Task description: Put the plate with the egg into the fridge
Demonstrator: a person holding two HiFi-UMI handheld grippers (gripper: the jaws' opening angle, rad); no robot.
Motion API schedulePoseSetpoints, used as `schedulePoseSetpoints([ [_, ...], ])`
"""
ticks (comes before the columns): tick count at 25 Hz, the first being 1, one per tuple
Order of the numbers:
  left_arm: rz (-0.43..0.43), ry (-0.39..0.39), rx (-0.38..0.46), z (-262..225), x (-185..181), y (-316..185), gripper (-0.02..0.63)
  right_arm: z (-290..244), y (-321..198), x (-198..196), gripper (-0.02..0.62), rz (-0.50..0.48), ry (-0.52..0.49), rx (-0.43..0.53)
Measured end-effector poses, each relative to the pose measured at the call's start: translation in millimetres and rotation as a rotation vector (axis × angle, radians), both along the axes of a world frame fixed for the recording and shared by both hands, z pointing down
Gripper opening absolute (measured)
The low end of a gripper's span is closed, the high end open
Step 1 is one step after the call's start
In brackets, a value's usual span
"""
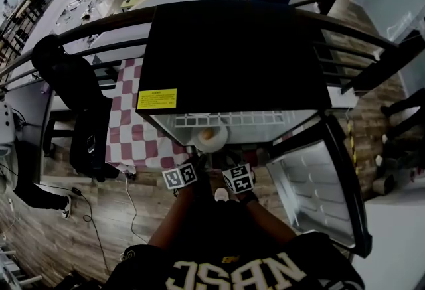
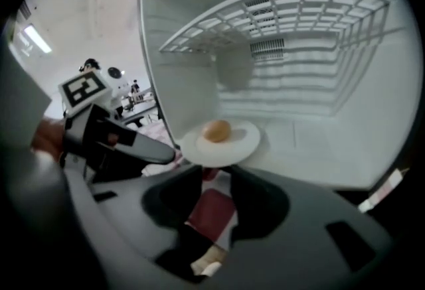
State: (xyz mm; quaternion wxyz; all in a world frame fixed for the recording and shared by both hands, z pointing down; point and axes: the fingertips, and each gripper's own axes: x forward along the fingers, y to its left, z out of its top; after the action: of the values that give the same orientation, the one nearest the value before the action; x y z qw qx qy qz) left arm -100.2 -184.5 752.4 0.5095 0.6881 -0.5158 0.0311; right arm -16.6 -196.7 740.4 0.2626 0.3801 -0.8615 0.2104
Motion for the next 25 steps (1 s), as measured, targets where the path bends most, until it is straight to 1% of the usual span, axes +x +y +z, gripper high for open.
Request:
schedulePoseSetpoints([
  [2, 0.100, -0.202, 0.071, -1, -1, 3, 0.141, 5, 3, -2, 0.132, -0.005, 0.004, -0.019],
  [3, 0.136, -0.279, 0.101, -1, -2, 4, 0.115, 8, 5, -3, 0.123, -0.007, 0.005, -0.033],
  [4, 0.156, -0.328, 0.119, -2, -1, 5, 0.079, 11, 7, -4, 0.114, -0.008, 0.006, -0.046],
  [5, 0.165, -0.350, 0.126, -1, 0, 6, 0.060, 13, 8, -4, 0.102, -0.008, 0.006, -0.059],
  [8, 0.186, -0.376, 0.108, 8, 4, 8, 0.044, 15, 10, -7, 0.072, -0.008, 0.000, -0.085],
  [12, 0.236, -0.455, 0.090, 18, 7, 5, 0.034, 20, 8, -14, 0.055, -0.018, -0.002, -0.101],
  [15, 0.236, -0.451, 0.085, 18, 8, -1, 0.029, 24, 5, -18, 0.051, -0.024, -0.001, -0.106],
  [22, 0.239, -0.444, 0.039, 22, 8, -9, 0.021, 26, -2, -20, 0.041, -0.032, 0.004, -0.125],
  [25, 0.233, -0.435, 0.043, 16, 8, -16, 0.020, 25, -7, -21, 0.037, -0.028, -0.004, -0.128],
])
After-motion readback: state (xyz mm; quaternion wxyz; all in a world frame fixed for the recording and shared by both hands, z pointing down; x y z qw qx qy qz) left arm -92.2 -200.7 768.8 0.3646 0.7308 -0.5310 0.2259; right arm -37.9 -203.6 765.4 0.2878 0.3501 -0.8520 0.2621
